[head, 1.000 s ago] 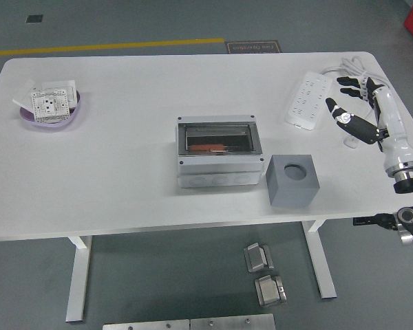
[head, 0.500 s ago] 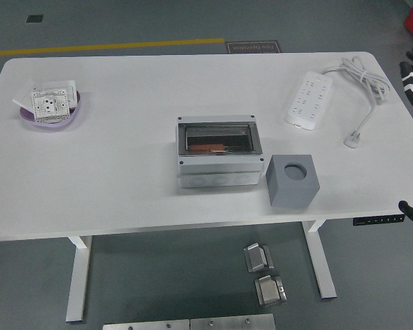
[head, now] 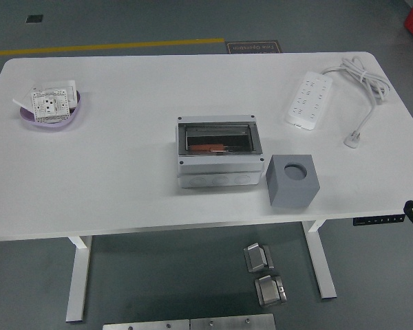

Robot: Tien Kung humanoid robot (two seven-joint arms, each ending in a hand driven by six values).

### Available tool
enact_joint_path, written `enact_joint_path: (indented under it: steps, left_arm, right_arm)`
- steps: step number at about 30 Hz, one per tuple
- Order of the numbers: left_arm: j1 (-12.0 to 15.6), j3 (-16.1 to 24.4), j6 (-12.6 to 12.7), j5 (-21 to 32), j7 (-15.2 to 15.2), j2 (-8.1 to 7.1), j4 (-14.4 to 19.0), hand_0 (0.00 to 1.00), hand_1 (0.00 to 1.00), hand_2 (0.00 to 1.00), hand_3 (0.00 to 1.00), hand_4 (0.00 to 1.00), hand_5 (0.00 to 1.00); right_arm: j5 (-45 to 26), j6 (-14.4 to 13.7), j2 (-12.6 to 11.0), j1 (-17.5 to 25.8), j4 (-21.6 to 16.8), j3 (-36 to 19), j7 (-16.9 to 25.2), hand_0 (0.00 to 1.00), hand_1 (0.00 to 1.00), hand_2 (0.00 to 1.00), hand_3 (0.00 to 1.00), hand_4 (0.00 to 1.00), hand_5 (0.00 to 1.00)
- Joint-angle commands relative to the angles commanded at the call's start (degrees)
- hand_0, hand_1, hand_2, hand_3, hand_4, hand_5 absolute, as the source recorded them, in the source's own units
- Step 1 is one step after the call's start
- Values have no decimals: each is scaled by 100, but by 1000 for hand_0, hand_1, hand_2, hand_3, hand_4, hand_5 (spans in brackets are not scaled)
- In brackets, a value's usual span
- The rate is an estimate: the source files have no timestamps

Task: Pick up the cylinder from the cube,place it in the box,flap close box

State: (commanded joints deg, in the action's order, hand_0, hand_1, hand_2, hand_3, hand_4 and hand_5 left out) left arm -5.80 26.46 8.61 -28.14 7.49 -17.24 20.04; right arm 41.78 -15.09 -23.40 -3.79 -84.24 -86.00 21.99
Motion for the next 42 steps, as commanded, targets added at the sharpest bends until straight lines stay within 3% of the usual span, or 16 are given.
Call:
enact_joint_path:
  steps: [1,6,7,12,13,14,22,29,35,42]
  left_arm:
    - [-5,105,-1,-98,2,-2,41,646,638,584,628,665,286]
    - [-25,535,-1,-494,9,-29,210,646,638,584,628,665,286]
    - [-25,577,-1,-529,10,-35,226,646,638,585,629,667,287]
    - [-28,598,19,-589,-6,-80,253,646,638,585,629,667,287]
    - [-35,599,32,-619,-19,-96,268,646,639,586,629,668,289]
    - [-38,618,40,-651,-27,-109,290,646,639,586,629,668,289]
    - [9,920,57,-1125,-36,-229,681,646,639,587,629,668,287]
    - [328,1230,82,-1704,-27,-476,1490,647,638,585,629,668,290]
    - [612,1381,220,-1877,-156,-670,2025,647,639,585,629,668,290]
    - [958,1524,449,-1721,-493,-777,2202,647,639,584,628,669,290]
  right_arm:
    - [-8,3,5,7,9,0,-5,752,697,730,721,739,416]
    - [-20,10,19,42,36,2,-46,752,697,730,721,739,416]
    - [-19,12,20,48,37,1,-53,752,697,733,715,742,461]
    - [-17,31,24,89,33,-15,-81,752,697,733,715,742,461]
    - [-19,38,33,110,33,-26,-83,769,745,799,722,757,493]
    - [-22,42,38,127,32,-32,-84,769,745,799,722,757,493]
    - [-62,73,49,245,30,-66,-69,771,747,806,720,756,483]
    - [-51,118,68,351,28,-87,-74,772,734,789,712,753,472]
    - [33,137,88,401,42,-21,-119,767,728,786,712,751,482]
    - [206,123,46,321,54,137,-210,758,716,774,711,761,518]
